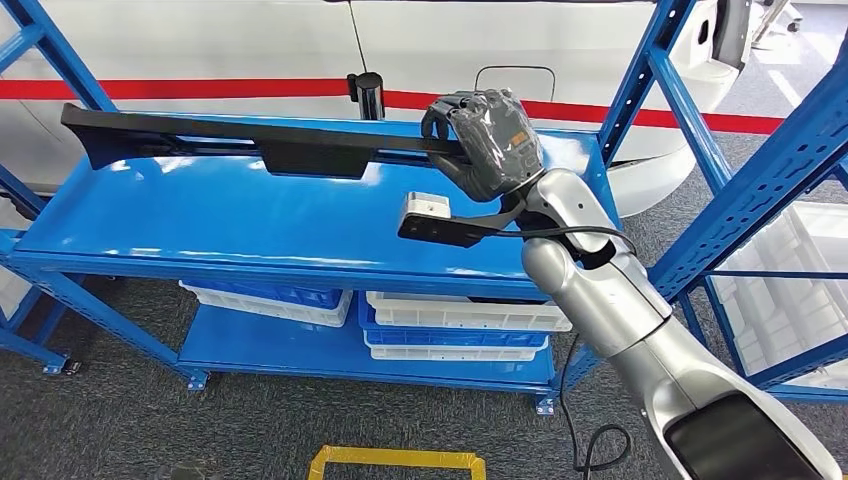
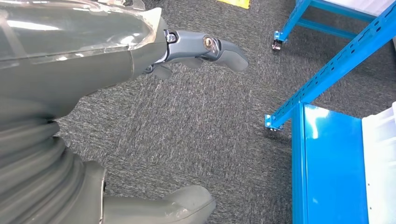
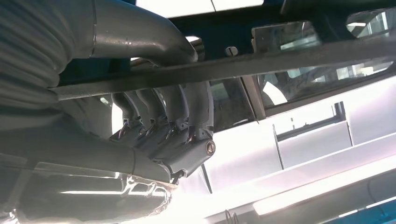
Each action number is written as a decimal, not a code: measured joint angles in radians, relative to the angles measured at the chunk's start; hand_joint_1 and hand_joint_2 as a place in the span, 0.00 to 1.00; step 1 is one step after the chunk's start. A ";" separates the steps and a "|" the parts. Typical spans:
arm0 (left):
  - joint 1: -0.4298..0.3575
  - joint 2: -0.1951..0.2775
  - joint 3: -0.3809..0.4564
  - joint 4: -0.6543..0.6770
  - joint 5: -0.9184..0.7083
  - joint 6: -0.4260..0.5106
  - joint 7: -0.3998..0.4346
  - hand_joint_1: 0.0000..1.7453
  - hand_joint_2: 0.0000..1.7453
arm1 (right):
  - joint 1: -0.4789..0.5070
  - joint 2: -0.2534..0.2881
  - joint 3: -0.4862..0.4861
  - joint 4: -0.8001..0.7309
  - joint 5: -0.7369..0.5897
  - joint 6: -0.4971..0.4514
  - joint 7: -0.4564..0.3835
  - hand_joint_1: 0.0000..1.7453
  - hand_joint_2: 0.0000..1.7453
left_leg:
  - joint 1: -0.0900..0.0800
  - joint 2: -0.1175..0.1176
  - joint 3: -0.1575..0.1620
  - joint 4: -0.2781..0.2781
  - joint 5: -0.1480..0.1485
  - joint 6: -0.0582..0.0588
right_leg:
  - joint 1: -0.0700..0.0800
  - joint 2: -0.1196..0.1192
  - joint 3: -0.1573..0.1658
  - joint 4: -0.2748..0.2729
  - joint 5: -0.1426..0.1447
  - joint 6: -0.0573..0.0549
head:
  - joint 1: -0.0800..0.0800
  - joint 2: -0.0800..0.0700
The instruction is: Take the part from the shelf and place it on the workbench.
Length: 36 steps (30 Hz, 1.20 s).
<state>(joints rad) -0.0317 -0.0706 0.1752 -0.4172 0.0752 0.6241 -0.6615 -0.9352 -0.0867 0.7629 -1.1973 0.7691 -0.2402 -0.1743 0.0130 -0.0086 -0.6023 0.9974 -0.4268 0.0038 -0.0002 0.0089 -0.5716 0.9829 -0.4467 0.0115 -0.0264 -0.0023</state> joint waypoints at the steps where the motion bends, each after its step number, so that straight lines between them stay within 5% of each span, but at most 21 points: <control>1: 0.000 0.000 0.000 -0.001 0.000 0.000 0.000 0.00 1.00 | 0.000 -0.002 0.000 -0.003 0.000 0.000 0.000 0.83 1.00 | 0.000 0.000 0.000 0.000 0.000 0.000 | 0.000 0.000 0.000 0.000 0.000 0.000 | 0.000 0.000; 19: -0.020 0.001 0.002 0.018 0.004 -0.025 0.003 0.00 1.00 | 0.004 -0.028 -0.003 -0.041 0.003 -0.004 0.018 0.87 1.00 | 0.000 0.000 0.000 0.000 0.000 0.000 | 0.000 0.000 0.000 0.000 0.000 0.000 | 0.000 0.000; 27: -0.050 0.005 -0.001 0.087 -0.010 -0.083 0.095 0.00 1.00 | 0.035 -0.027 0.007 -0.053 -0.014 -0.011 0.026 0.87 1.00 | 0.000 0.000 0.000 0.000 0.000 0.000 | 0.000 0.000 0.000 0.000 0.000 0.000 | 0.000 0.000; 36: -0.043 0.013 0.000 0.112 -0.004 -0.113 0.103 0.00 1.00 | 0.087 0.001 0.036 -0.055 -0.017 -0.017 0.033 0.87 1.00 | 0.000 0.000 -0.001 0.001 -0.001 0.001 | -0.003 0.000 0.000 -0.001 0.000 0.000 | 0.000 0.000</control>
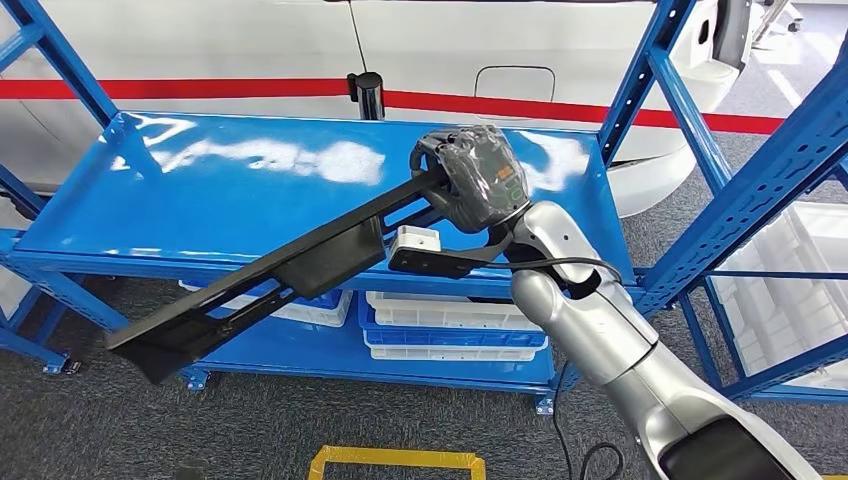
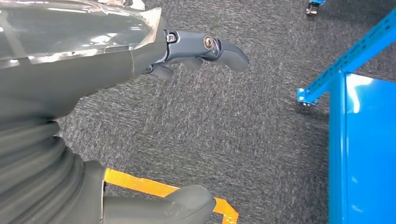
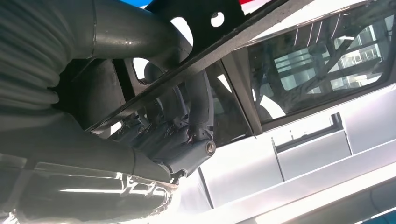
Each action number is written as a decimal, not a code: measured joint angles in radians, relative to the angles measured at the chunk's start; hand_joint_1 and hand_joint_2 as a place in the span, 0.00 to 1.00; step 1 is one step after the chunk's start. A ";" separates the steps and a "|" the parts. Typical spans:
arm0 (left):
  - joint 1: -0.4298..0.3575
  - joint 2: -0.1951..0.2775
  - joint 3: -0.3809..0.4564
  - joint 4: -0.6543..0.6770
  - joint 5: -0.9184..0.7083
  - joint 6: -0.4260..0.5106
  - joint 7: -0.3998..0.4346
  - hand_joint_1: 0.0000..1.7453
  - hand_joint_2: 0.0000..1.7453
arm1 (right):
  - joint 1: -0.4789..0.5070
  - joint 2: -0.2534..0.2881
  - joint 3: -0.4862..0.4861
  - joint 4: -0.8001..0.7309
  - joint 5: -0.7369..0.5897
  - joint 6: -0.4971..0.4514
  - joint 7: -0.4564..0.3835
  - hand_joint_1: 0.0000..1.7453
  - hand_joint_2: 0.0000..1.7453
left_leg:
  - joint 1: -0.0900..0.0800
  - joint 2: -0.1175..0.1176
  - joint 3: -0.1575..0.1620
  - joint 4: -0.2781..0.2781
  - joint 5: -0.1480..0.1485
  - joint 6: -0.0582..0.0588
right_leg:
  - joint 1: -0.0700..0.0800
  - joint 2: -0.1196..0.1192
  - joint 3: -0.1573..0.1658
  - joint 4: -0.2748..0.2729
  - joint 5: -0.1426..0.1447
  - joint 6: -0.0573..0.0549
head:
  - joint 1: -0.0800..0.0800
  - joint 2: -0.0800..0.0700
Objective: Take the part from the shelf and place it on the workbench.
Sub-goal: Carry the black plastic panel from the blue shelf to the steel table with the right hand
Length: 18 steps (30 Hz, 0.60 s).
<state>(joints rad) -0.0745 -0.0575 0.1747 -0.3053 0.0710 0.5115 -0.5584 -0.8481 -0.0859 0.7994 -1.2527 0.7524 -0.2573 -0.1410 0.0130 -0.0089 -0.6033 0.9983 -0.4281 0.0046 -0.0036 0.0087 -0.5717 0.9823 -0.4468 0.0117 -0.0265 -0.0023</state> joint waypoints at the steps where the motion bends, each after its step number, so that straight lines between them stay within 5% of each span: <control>1: 0.002 0.001 0.000 0.002 0.001 -0.002 0.000 0.00 1.00 | 0.002 0.001 0.000 -0.001 0.001 0.000 0.002 0.87 1.00 | 0.000 0.000 0.000 0.000 0.000 0.000 | -0.002 0.000 0.000 0.000 0.000 0.000 | 0.000 0.000; 7: 0.003 0.008 -0.001 0.010 -0.009 -0.009 0.008 0.00 1.00 | 0.019 0.000 -0.005 -0.005 0.005 -0.003 0.004 0.87 1.00 | -0.004 0.000 -0.002 0.004 -0.004 0.007 | -0.011 0.000 0.001 -0.002 0.001 0.005 | 0.000 0.000; 10: 0.003 0.008 -0.001 0.011 -0.010 -0.011 0.011 0.00 1.00 | 0.027 -0.002 -0.013 -0.013 0.008 -0.005 0.004 0.87 1.00 | 0.000 0.003 0.007 -0.011 0.004 0.021 | -0.010 0.000 -0.003 0.005 -0.004 0.014 | 0.000 0.000; 12: 0.003 0.008 -0.002 0.011 -0.010 -0.012 0.012 0.00 1.00 | 0.031 -0.004 -0.019 -0.017 0.010 -0.006 0.004 0.87 1.00 | 0.006 0.007 0.016 -0.023 0.011 0.030 | -0.009 -0.002 -0.040 0.081 -0.041 0.011 | 0.002 0.000; 14: 0.003 0.007 -0.002 0.012 -0.011 -0.013 0.012 0.00 1.00 | 0.037 -0.007 -0.023 -0.019 0.012 -0.008 0.004 0.87 1.00 | 0.006 0.007 0.017 -0.024 0.011 0.032 | -0.011 -0.002 -0.111 0.222 -0.095 0.007 | 0.003 0.000; 16: 0.004 0.006 -0.004 0.012 -0.011 -0.013 0.014 0.00 1.00 | 0.050 -0.011 -0.025 -0.019 0.016 -0.008 0.004 0.87 1.00 | 0.008 0.006 0.017 -0.023 0.010 0.030 | -0.015 -0.002 -0.154 0.297 -0.111 0.014 | 0.003 0.000; 18: 0.004 0.005 -0.007 0.013 -0.011 -0.013 0.016 0.00 1.00 | 0.057 -0.014 -0.026 -0.019 0.020 -0.008 0.003 0.87 1.00 | 0.012 0.004 0.017 -0.017 0.007 0.024 | -0.023 -0.004 -0.117 0.212 -0.065 0.033 | 0.004 0.000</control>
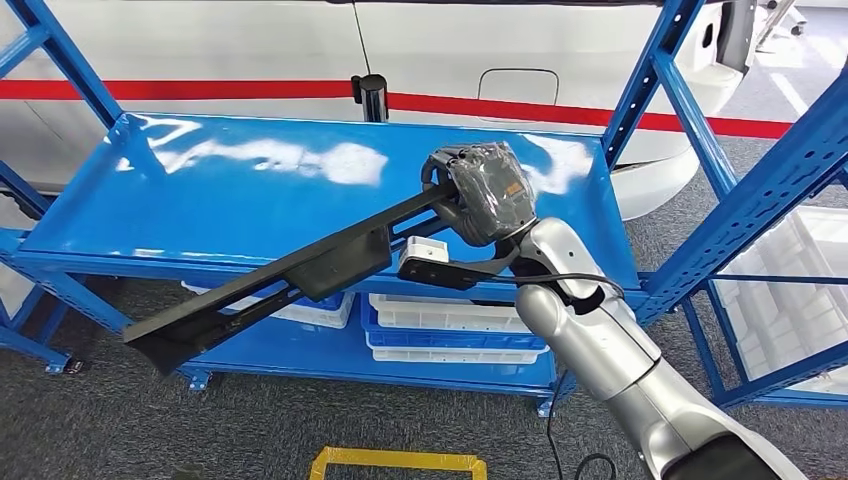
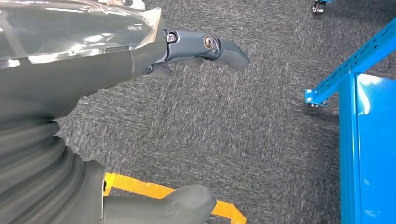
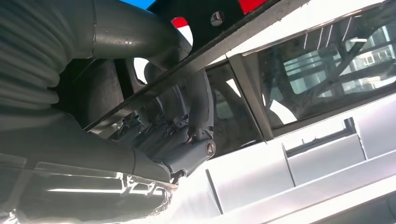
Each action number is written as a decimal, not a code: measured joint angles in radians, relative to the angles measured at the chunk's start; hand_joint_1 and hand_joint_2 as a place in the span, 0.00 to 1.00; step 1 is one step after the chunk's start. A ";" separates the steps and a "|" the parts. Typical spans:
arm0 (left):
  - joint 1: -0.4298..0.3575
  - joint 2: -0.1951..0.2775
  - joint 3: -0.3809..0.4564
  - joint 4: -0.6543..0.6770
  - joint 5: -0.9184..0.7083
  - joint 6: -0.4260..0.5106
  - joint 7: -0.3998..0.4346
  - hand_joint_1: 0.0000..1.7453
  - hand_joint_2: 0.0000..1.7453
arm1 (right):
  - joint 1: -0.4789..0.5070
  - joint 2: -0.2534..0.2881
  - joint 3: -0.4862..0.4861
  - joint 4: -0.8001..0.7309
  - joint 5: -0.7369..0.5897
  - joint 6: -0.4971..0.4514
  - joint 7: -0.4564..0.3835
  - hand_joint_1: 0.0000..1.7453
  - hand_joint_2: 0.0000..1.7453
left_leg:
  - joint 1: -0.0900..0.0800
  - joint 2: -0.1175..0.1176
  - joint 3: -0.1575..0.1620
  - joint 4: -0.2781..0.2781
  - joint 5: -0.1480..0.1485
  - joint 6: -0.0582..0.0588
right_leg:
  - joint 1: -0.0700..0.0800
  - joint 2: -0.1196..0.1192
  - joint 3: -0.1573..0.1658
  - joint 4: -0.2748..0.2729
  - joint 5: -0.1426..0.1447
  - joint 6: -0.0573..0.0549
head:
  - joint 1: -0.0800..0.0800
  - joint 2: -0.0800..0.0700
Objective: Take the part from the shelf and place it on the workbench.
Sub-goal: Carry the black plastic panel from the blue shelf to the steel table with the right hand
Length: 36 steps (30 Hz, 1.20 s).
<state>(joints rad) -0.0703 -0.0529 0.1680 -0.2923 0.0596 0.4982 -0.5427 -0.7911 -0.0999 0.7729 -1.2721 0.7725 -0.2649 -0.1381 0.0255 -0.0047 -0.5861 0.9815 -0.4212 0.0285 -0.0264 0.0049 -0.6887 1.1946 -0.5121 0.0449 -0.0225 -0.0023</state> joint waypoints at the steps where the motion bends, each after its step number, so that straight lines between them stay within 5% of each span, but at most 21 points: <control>1: 0.000 0.000 -0.002 0.000 0.000 0.000 0.000 0.00 1.00 | 0.001 0.000 -0.001 -0.001 0.001 0.000 -0.001 0.87 1.00 | 0.002 -0.001 -0.001 0.006 -0.004 -0.007 | -0.004 -0.002 0.035 -0.073 0.028 0.009 | 0.001 0.000; 3: 0.000 0.001 -0.003 0.000 0.000 0.000 0.000 0.00 1.00 | 0.001 0.000 -0.004 -0.004 0.002 0.001 -0.002 0.87 1.00 | 0.002 -0.002 -0.004 0.017 -0.013 -0.024 | -0.004 -0.003 0.086 -0.171 0.063 0.010 | 0.002 0.000; 8: 0.000 -0.001 -0.006 0.001 -0.002 0.001 0.000 0.00 1.00 | 0.002 0.001 -0.009 -0.006 0.008 0.008 -0.004 0.87 1.00 | 0.009 0.000 -0.017 0.045 -0.037 -0.049 | 0.000 0.002 0.088 -0.180 0.075 -0.028 | 0.001 0.000; 11: 0.000 -0.001 -0.008 0.001 -0.005 0.001 0.001 0.00 1.00 | 0.003 0.003 -0.012 -0.007 0.011 0.009 -0.004 0.87 1.00 | 0.010 0.002 -0.090 0.214 -0.135 -0.054 | 0.006 0.002 0.085 -0.181 0.079 -0.043 | 0.000 0.000; 13: 0.000 -0.001 -0.009 0.001 -0.006 0.001 0.003 0.00 1.00 | 0.006 0.003 -0.012 -0.007 0.015 0.010 -0.004 0.87 1.00 | 0.009 0.002 -0.127 0.298 -0.163 -0.050 | 0.014 0.001 0.080 -0.181 0.082 -0.048 | 0.000 0.000; 14: 0.000 -0.001 -0.010 0.001 -0.006 0.001 0.004 0.00 1.00 | 0.008 0.003 -0.013 -0.007 0.017 0.011 -0.003 0.87 1.00 | 0.007 0.002 -0.120 0.290 -0.151 -0.044 | 0.019 0.001 0.078 -0.181 0.083 -0.051 | 0.000 0.000; 17: -0.003 0.001 -0.012 0.001 -0.007 0.000 0.006 0.00 1.00 | 0.008 0.003 -0.016 -0.008 0.021 0.011 -0.003 0.87 1.00 | -0.008 0.004 -0.019 0.113 -0.073 -0.013 | 0.030 0.002 0.077 -0.180 0.089 -0.053 | 0.001 0.000; 19: -0.007 0.003 -0.012 0.001 -0.008 0.000 0.007 0.00 1.00 | 0.008 0.003 -0.020 -0.009 0.023 0.012 -0.003 0.87 1.00 | -0.020 0.008 0.017 0.043 -0.052 0.001 | 0.031 0.000 0.075 -0.180 0.094 -0.048 | 0.001 0.000; 23: -0.011 0.003 -0.013 0.001 -0.009 0.000 0.009 0.00 1.00 | 0.008 0.003 -0.027 -0.010 0.028 0.013 -0.002 0.87 1.00 | -0.021 0.012 0.013 0.021 -0.024 0.012 | 0.031 -0.005 0.059 -0.165 0.085 -0.030 | 0.002 0.000; 27: -0.014 0.001 -0.013 0.001 -0.010 0.000 0.011 0.00 1.00 | 0.012 -0.001 -0.029 -0.011 0.029 0.014 -0.002 0.87 1.00 | -0.017 0.015 -0.016 0.010 0.007 0.022 | 0.024 -0.005 -0.018 0.051 -0.044 -0.034 | 0.008 0.000; 29: -0.014 -0.001 -0.013 0.001 -0.010 0.000 0.012 0.00 1.00 | 0.017 -0.003 -0.029 -0.011 0.030 0.015 -0.002 0.87 1.00 | -0.017 0.015 -0.035 0.012 0.021 0.019 | 0.018 -0.005 -0.012 0.092 -0.062 -0.019 | 0.009 0.000; 31: -0.014 -0.002 -0.013 0.001 -0.012 0.001 0.013 0.00 1.00 | 0.018 -0.004 -0.029 -0.011 0.030 0.015 -0.002 0.87 1.00 | -0.016 0.015 -0.051 0.014 0.031 0.011 | 0.010 -0.005 0.070 -0.019 -0.028 0.000 | 0.009 0.000; 33: -0.014 -0.003 -0.014 0.001 -0.015 0.002 0.013 0.00 1.00 | 0.018 -0.004 -0.029 -0.011 0.031 0.015 -0.002 0.87 1.00 | -0.017 0.014 -0.062 0.019 0.040 0.000 | 0.010 -0.004 0.159 -0.151 -0.004 0.004 | 0.007 0.000; 36: -0.014 -0.004 -0.017 0.001 -0.018 0.004 0.013 0.00 1.00 | 0.018 -0.004 -0.031 -0.012 0.033 0.016 -0.002 0.87 1.00 | -0.018 0.013 -0.070 0.024 0.055 -0.019 | 0.016 0.000 0.170 -0.191 0.003 -0.013 | 0.006 0.000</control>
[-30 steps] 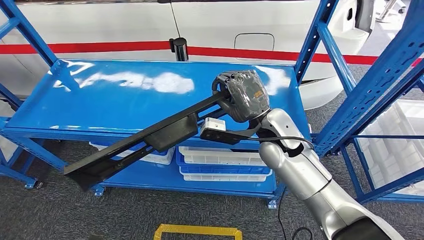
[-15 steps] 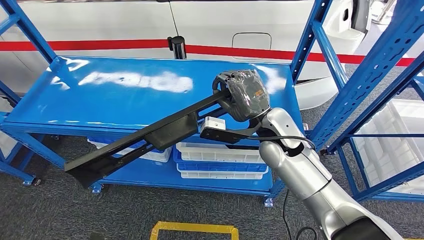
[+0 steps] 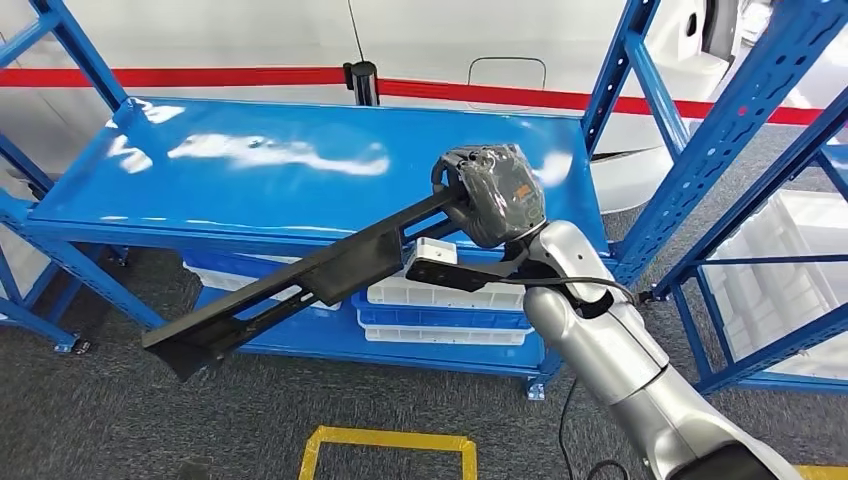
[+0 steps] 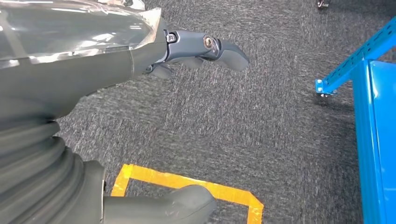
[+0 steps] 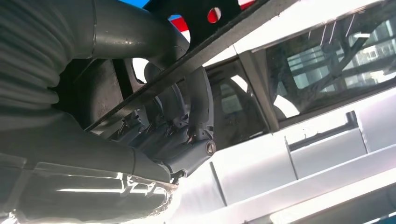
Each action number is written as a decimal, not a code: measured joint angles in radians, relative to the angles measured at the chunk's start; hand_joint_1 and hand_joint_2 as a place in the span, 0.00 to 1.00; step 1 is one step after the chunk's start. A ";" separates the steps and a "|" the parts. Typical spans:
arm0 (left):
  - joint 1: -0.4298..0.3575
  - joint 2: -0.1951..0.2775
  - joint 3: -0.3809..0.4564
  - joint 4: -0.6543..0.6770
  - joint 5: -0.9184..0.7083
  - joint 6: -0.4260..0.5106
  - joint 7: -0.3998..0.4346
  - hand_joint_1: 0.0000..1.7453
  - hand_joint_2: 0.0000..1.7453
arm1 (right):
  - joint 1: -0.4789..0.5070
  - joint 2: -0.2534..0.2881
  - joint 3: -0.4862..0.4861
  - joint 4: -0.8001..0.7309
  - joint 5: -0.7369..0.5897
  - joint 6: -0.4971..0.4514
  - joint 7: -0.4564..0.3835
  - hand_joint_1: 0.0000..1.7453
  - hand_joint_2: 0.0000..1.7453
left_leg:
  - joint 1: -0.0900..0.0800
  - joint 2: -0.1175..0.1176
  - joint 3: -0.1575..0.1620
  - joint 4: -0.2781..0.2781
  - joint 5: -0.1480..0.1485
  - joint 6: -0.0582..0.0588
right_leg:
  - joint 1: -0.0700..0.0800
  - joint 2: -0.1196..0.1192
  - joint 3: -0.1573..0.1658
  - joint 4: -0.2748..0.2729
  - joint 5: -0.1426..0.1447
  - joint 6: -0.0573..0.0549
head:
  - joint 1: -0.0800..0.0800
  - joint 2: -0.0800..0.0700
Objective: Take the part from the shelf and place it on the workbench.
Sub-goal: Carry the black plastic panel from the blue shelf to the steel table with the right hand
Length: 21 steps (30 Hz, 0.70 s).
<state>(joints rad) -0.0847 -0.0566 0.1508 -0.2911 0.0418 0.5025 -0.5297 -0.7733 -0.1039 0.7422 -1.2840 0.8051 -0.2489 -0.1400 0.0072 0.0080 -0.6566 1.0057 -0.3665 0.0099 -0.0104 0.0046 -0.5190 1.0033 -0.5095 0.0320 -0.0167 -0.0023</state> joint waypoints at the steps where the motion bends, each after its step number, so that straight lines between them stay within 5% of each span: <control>1: 0.000 0.000 -0.001 0.000 0.000 0.000 0.000 0.00 1.00 | -0.001 0.000 0.000 0.000 0.000 0.000 0.000 0.87 1.00 | 0.002 -0.001 -0.005 0.003 0.000 -0.005 | -0.005 -0.001 -0.005 -0.002 0.004 -0.007 | 0.001 0.000; 3: 0.001 0.000 -0.002 0.000 0.000 0.001 0.000 0.00 1.00 | -0.002 0.001 0.000 0.000 0.000 0.001 0.000 0.87 1.00 | 0.006 -0.004 -0.025 0.038 -0.039 -0.016 | -0.013 -0.002 -0.015 -0.002 0.019 -0.028 | -0.001 0.000; 5: 0.001 0.000 -0.003 0.000 0.000 0.001 0.000 0.00 1.00 | -0.002 0.003 0.000 0.000 0.000 0.003 0.000 0.87 1.00 | 0.009 -0.006 -0.063 0.145 -0.123 -0.025 | -0.013 -0.004 -0.028 -0.001 0.033 -0.042 | -0.003 0.000; 6: 0.001 0.000 -0.003 0.000 0.000 0.001 0.001 0.00 1.00 | -0.001 0.003 0.000 0.000 0.000 0.004 0.000 0.87 1.00 | 0.010 -0.007 -0.083 0.213 -0.161 -0.029 | -0.011 -0.005 -0.036 -0.001 0.039 -0.045 | -0.003 0.000; 8: 0.002 0.000 -0.003 0.000 0.000 0.001 0.002 0.00 1.00 | 0.002 0.003 0.000 0.000 0.000 0.006 0.000 0.87 1.00 | 0.013 -0.006 -0.089 0.282 -0.186 -0.034 | -0.009 -0.005 -0.051 0.001 0.050 -0.043 | -0.003 0.000; 13: 0.000 0.001 -0.003 0.000 0.000 0.001 0.002 0.00 1.00 | 0.002 0.003 0.000 -0.001 0.000 0.006 0.001 0.87 1.00 | 0.012 -0.011 0.094 0.030 -0.111 -0.021 | -0.006 -0.005 -0.070 0.010 0.065 -0.024 | -0.002 0.000; 17: -0.001 0.001 -0.004 0.000 0.000 0.002 0.003 0.00 1.00 | 0.001 0.003 -0.001 -0.001 0.001 0.007 0.001 0.87 1.00 | 0.005 -0.010 0.088 0.008 -0.093 0.008 | -0.003 -0.005 -0.084 0.016 0.070 0.001 | -0.001 0.000; 19: -0.002 0.000 -0.004 0.000 0.000 0.002 0.003 0.00 1.00 | 0.000 0.002 -0.001 -0.001 0.001 0.007 0.001 0.87 1.00 | 0.007 -0.005 0.075 -0.002 -0.074 0.029 | -0.001 -0.005 -0.114 0.077 0.019 -0.002 | 0.002 0.000; 21: -0.002 0.000 -0.003 0.000 0.000 0.002 0.002 0.00 1.00 | 0.000 0.002 -0.001 -0.001 0.001 0.008 0.001 0.87 1.00 | 0.004 -0.003 0.052 -0.002 -0.057 0.038 | -0.002 -0.005 -0.158 0.206 -0.058 -0.010 | 0.003 0.000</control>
<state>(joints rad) -0.0867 -0.0570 0.1474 -0.2911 0.0420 0.5043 -0.5272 -0.7728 -0.1019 0.7409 -1.2848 0.8061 -0.2404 -0.1389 0.0113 0.0046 -0.6043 1.0041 -0.4235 0.0480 -0.0125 -0.0004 -0.6768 1.2098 -0.5676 0.0217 -0.0134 -0.0023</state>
